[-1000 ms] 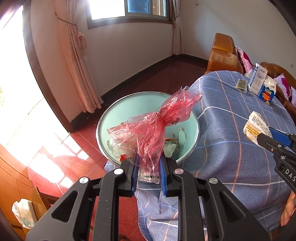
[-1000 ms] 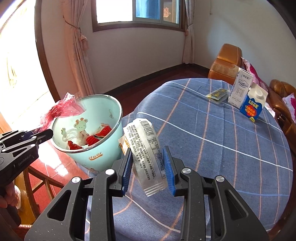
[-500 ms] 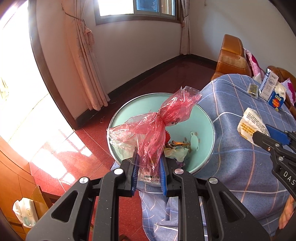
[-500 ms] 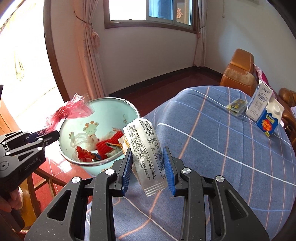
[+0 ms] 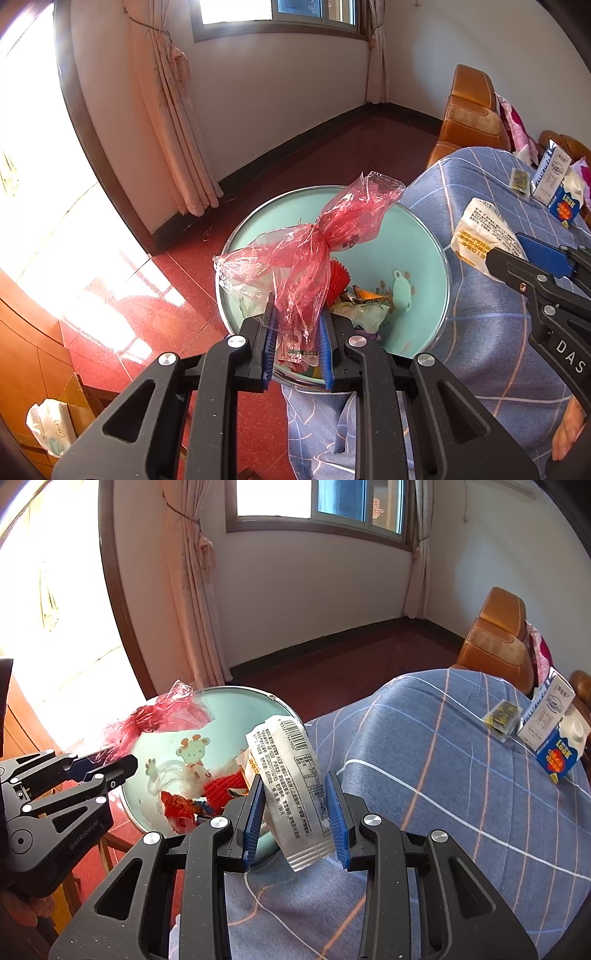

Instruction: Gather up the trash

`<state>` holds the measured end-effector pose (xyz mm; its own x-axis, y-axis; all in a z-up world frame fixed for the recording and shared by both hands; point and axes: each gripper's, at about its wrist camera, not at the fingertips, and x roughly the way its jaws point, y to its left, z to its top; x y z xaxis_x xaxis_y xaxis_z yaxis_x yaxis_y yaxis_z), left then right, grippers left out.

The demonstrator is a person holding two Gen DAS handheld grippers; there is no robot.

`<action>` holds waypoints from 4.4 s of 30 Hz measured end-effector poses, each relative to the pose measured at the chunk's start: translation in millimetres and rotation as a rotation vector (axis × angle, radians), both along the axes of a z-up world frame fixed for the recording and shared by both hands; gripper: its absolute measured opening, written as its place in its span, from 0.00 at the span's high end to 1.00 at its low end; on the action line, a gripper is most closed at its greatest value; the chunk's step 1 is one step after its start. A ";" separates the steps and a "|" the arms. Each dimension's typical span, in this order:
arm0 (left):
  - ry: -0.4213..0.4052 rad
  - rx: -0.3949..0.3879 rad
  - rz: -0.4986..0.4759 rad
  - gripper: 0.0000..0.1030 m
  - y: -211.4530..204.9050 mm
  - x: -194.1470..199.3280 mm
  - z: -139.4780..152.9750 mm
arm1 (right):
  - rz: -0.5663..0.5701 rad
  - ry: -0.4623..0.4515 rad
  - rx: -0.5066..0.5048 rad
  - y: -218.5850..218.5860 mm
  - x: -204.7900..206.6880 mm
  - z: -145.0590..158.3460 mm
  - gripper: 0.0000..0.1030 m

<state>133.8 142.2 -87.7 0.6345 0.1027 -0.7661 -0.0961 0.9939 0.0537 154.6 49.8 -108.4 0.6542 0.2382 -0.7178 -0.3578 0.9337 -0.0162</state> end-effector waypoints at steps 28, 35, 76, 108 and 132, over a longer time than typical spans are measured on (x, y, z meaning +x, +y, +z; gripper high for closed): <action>0.131 0.020 0.000 0.78 1.6 55.5 -40.8 | 0.015 0.077 -0.013 22.2 51.0 -26.3 0.67; 0.126 0.017 0.013 0.47 7.7 59.6 -38.3 | 0.011 0.089 -0.015 23.9 56.7 -28.5 0.67; 0.034 0.111 0.174 0.09 13.0 -27.0 -7.3 | -0.096 0.049 0.103 -9.4 1.1 -19.0 0.10; -0.401 0.164 0.264 0.06 -25.7 -154.8 135.6 | -0.093 -0.294 0.229 -65.9 -143.0 117.7 0.07; -0.627 0.132 0.240 0.06 -20.4 -189.6 170.3 | -0.105 -0.575 0.357 -69.2 -186.8 158.0 0.05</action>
<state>-55.8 121.7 82.6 0.9019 0.3638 -0.2328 -0.3659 0.9300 0.0356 -32.2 -19.4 49.6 0.9406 0.3101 -0.1385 -0.2916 0.9464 0.1389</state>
